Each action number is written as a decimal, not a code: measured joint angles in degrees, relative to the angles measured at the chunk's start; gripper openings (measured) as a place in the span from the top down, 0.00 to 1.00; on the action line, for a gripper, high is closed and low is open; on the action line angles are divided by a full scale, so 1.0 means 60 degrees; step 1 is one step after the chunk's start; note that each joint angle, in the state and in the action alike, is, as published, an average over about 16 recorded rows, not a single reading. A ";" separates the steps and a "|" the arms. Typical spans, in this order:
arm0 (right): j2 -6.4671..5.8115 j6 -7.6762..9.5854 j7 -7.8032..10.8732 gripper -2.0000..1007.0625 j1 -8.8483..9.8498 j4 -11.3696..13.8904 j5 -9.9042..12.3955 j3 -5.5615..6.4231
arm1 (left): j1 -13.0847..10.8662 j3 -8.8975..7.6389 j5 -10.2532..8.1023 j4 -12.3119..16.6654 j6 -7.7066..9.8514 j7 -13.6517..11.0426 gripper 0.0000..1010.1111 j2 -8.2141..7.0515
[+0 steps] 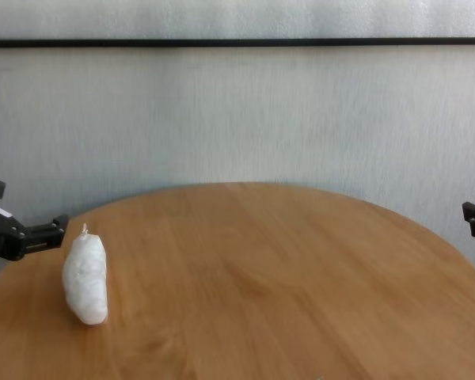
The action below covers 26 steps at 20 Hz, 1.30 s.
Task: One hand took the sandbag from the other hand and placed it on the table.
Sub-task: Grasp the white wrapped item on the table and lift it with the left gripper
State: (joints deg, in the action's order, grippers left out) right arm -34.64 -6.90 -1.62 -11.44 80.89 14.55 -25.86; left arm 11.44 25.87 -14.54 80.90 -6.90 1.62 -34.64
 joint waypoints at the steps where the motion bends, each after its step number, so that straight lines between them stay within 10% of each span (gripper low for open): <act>1: 0.0000 0.0000 0.0000 0.00 0.0000 0.0000 0.0000 0.0000 | 0.0000 0.0000 0.0000 0.0000 0.0000 0.0000 0.01 0.0000; 16: 0.0000 0.0000 0.0000 0.00 0.0000 0.0000 0.0000 0.0000 | -0.0048 -0.0037 -0.0061 0.0072 0.0069 -0.0038 0.01 -0.0008; 26: 0.0000 0.0000 0.0000 0.00 0.0000 0.0000 0.0000 0.0000 | -0.0510 -0.0444 -0.0780 0.0659 0.0713 -0.0331 0.01 0.0019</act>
State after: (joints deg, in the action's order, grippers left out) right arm -34.64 -6.90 -1.62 -11.43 80.89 14.55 -25.86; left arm 8.38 23.20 -19.22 84.86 -2.63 -0.36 -34.53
